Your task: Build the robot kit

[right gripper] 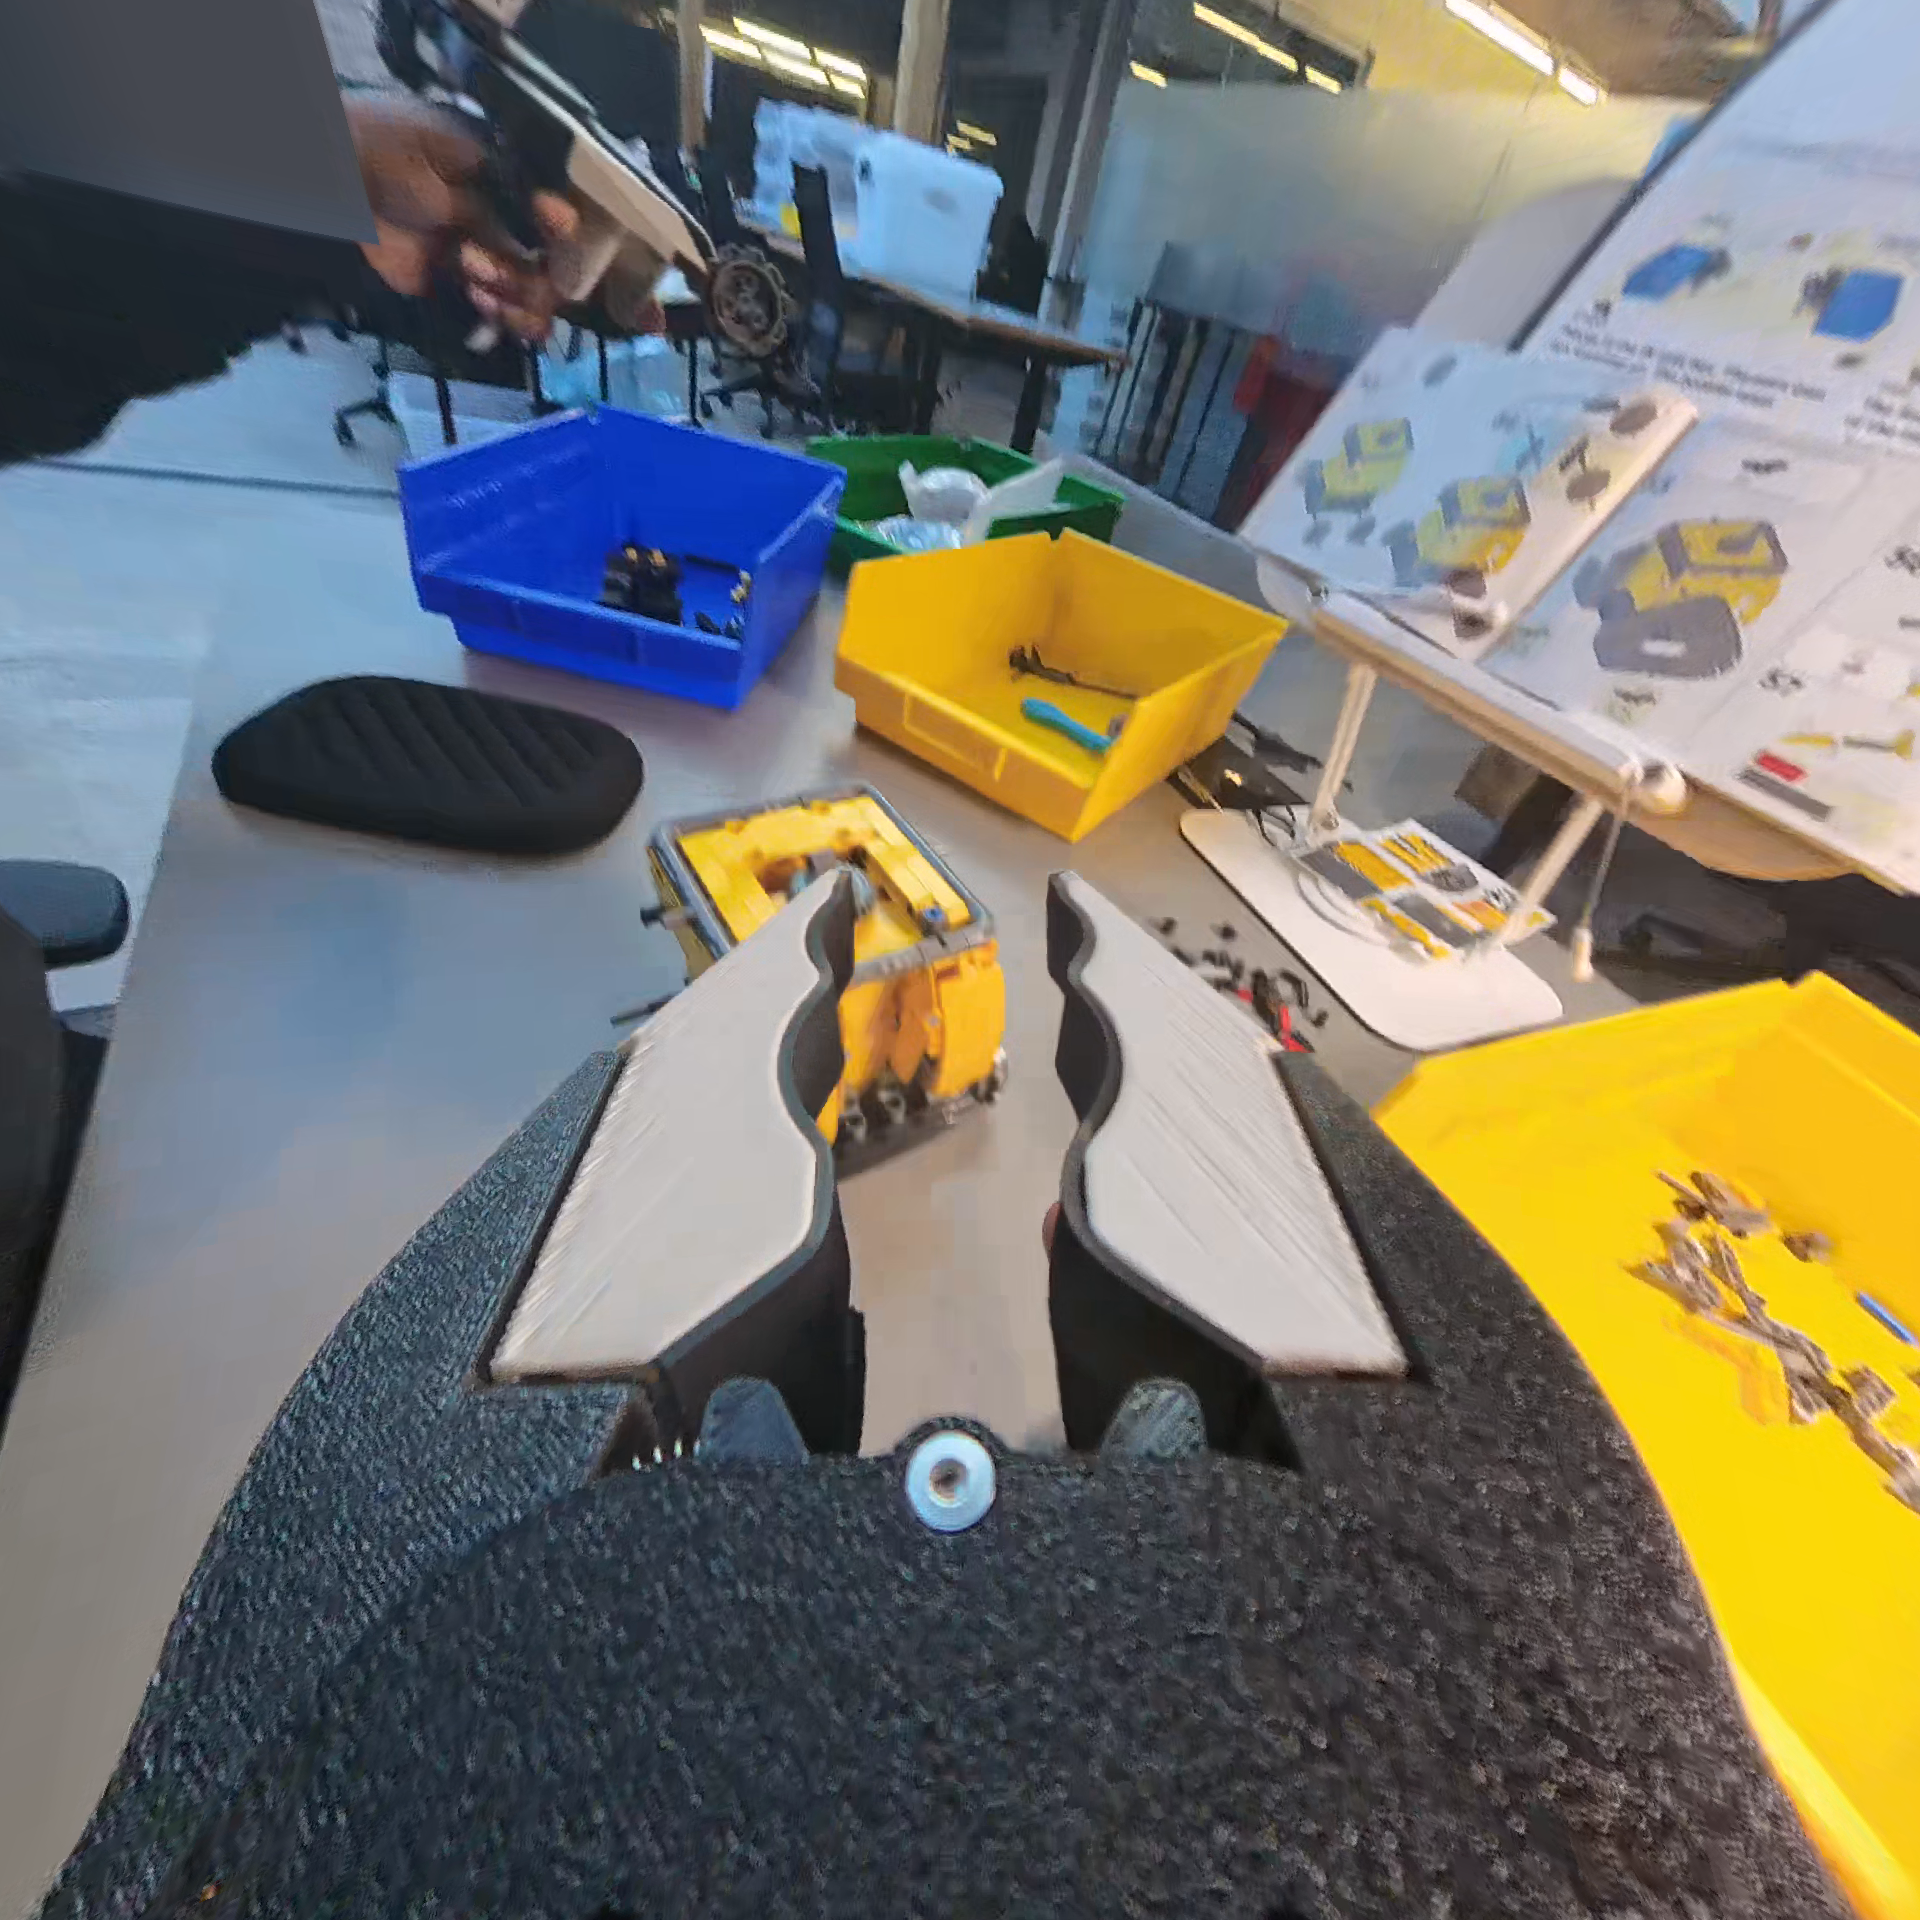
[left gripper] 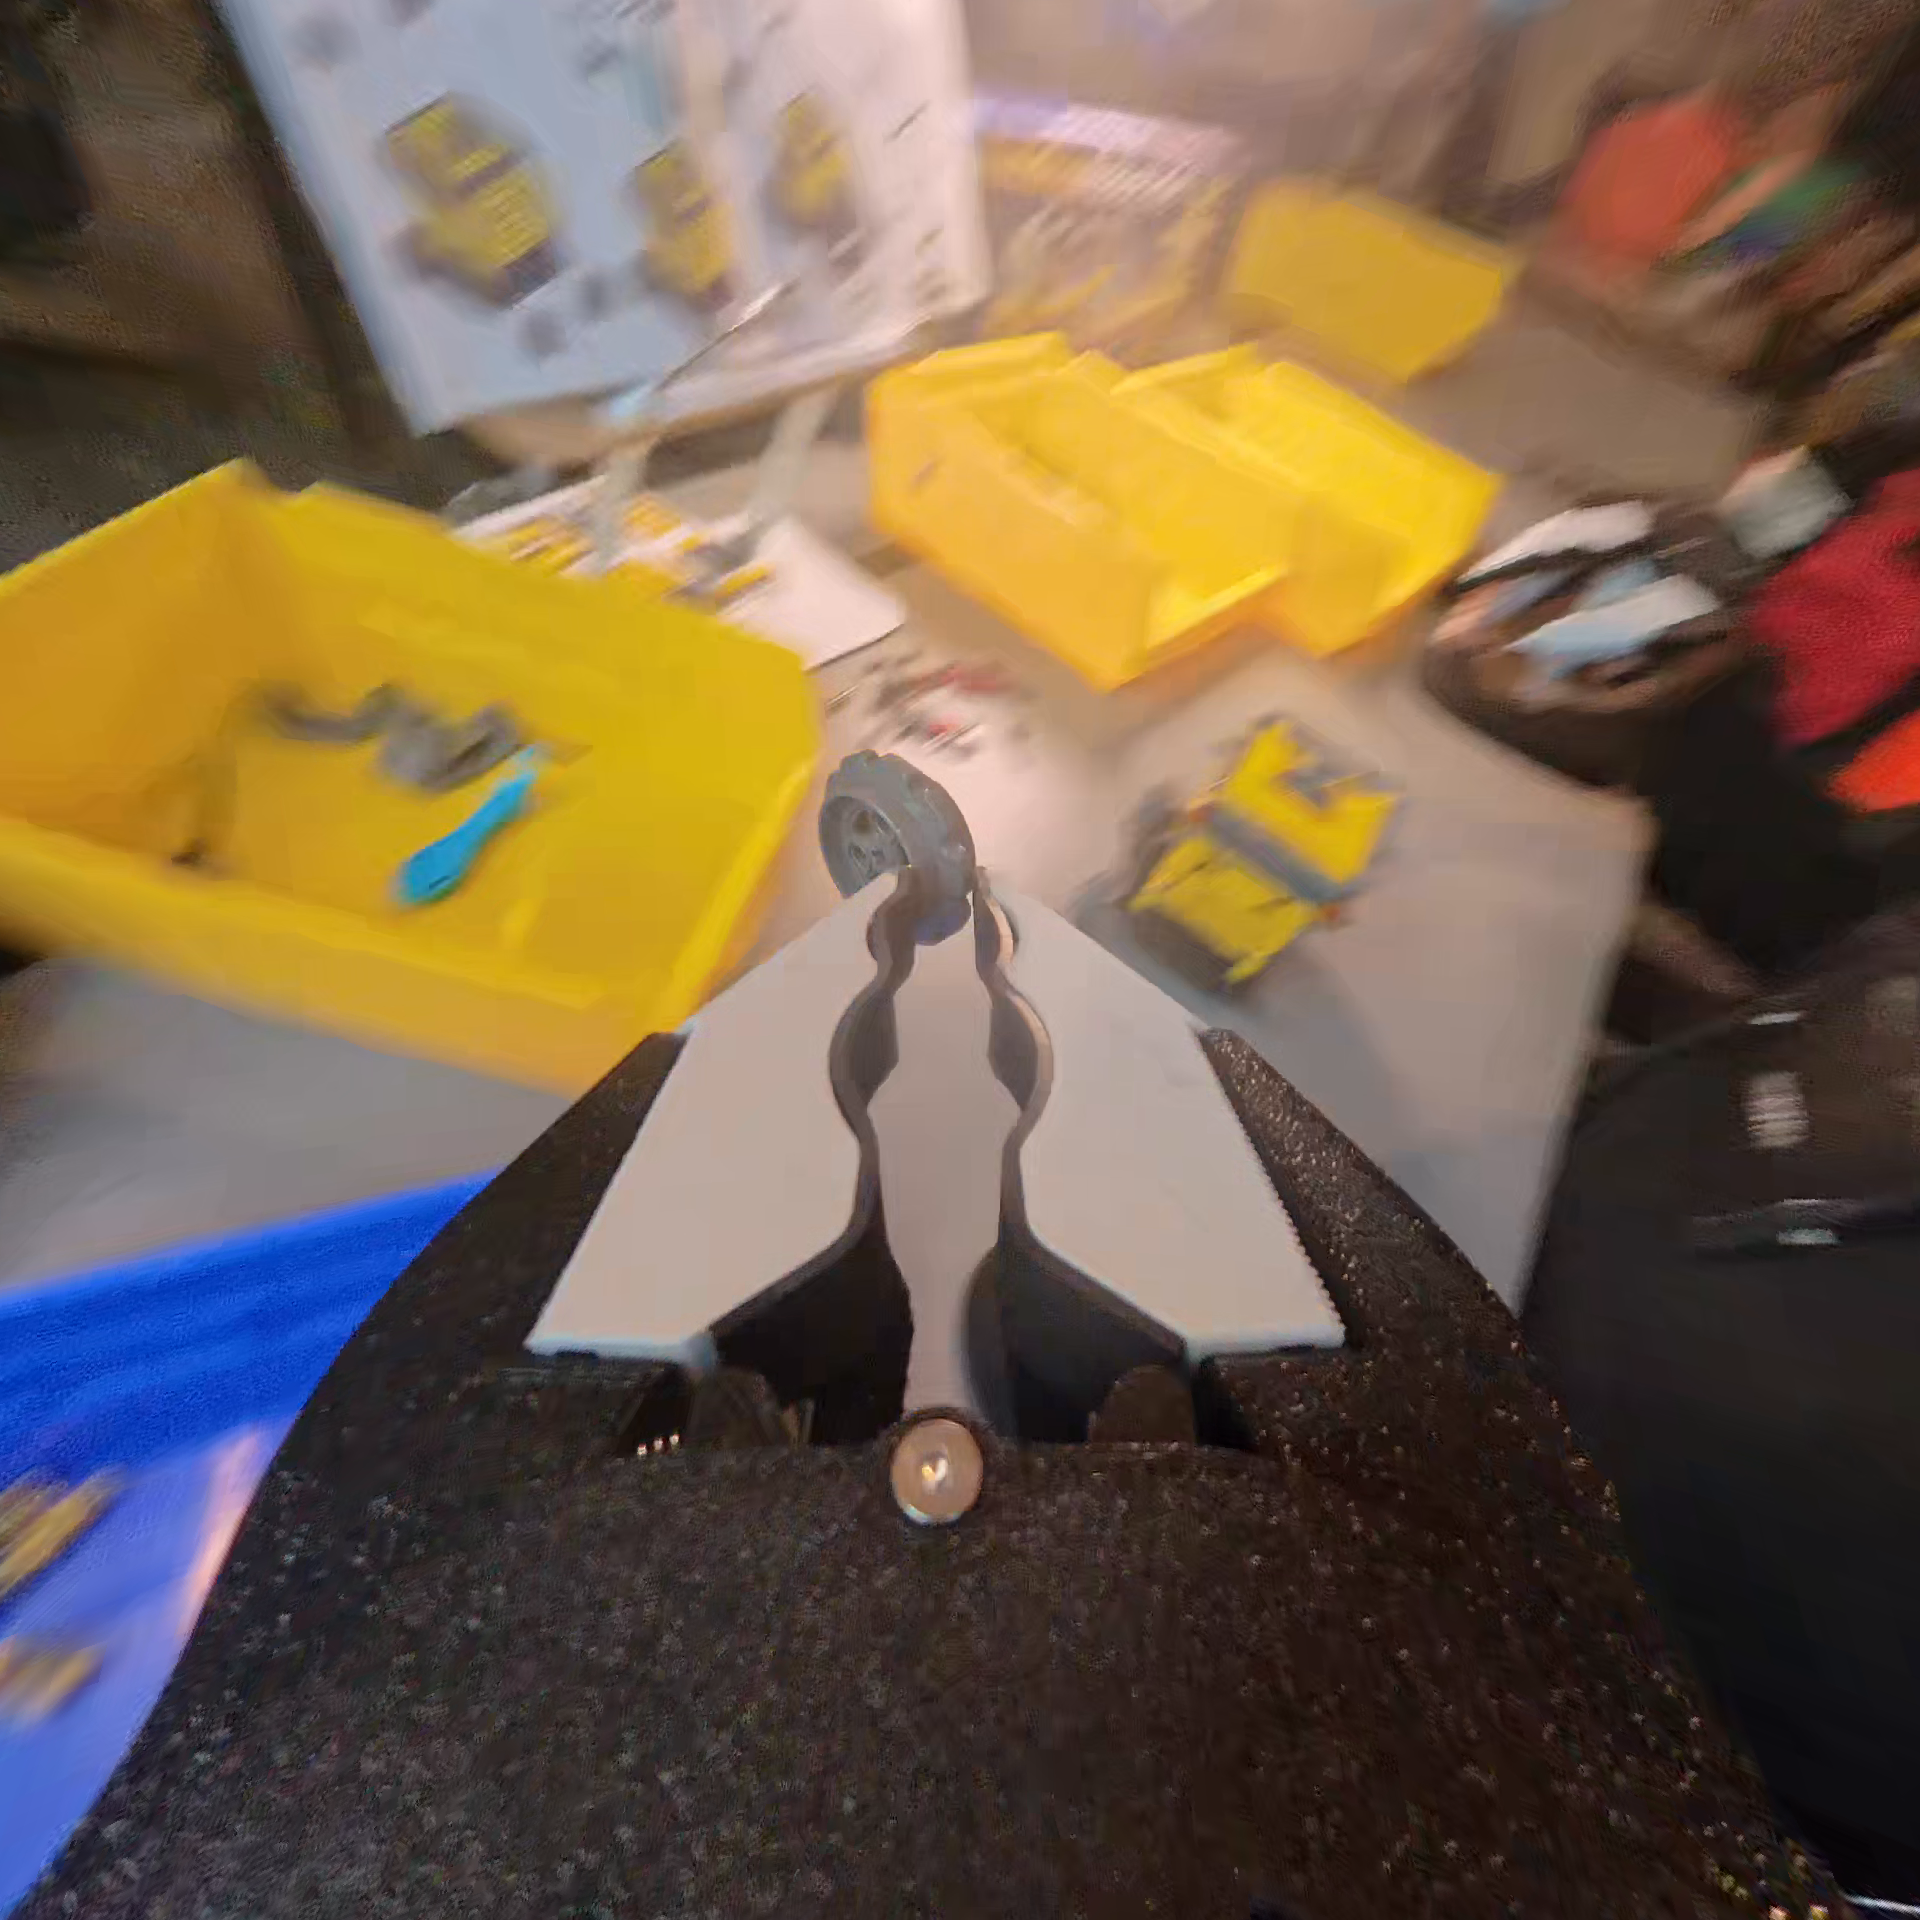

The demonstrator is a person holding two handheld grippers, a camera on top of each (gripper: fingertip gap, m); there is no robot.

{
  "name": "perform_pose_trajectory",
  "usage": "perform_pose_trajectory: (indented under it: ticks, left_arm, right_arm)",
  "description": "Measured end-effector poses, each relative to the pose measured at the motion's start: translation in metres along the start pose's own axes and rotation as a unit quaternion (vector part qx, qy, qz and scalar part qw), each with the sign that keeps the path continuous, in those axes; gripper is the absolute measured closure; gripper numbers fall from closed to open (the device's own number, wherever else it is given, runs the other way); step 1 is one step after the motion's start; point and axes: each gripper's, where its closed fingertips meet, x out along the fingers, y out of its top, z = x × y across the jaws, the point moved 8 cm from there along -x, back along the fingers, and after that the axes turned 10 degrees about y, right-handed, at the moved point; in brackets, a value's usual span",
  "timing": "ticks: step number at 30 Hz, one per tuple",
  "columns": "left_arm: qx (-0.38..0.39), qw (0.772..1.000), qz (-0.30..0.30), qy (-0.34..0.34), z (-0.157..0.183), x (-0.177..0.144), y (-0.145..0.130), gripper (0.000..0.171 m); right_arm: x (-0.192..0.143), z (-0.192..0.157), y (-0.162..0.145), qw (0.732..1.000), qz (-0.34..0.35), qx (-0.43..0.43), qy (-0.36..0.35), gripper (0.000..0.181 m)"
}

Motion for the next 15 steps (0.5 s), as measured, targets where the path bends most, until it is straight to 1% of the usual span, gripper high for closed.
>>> perform_pose_trajectory:
  ticks: [1,3,6,8,11,15]
  left_arm:
    - [-0.015,0.997,0.039,-0.066,0.026,0.008,0.004,0.164]
    - [-0.027,0.983,0.08,-0.16,0.071,0.03,0.003,0.164]
    - [-0.046,0.958,0.104,-0.262,0.122,0.07,-0.009,0.164]
    - [-0.067,0.939,0.11,-0.318,0.148,0.094,-0.018,0.164]
    - [-0.1,0.917,0.106,-0.372,0.178,0.127,-0.032,0.164]
    - [-0.141,0.898,0.102,-0.405,0.203,0.159,-0.045,0.164]
  right_arm:
    - [0.01,-0.006,0.008,1.0,0.011,-0.008,0.01,0.144]
    - [0.029,-0.021,0.023,0.999,0.033,-0.025,0.034,0.143]
    - [0.054,-0.04,0.04,0.996,0.051,-0.045,0.063,0.14]
    - [0.064,-0.05,0.047,0.995,0.043,-0.059,0.072,0.137]
    - [0.067,-0.059,0.051,0.993,0.028,-0.099,0.051,0.134]
    - [0.061,-0.064,0.046,0.99,0.017,-0.142,0.012,0.132]
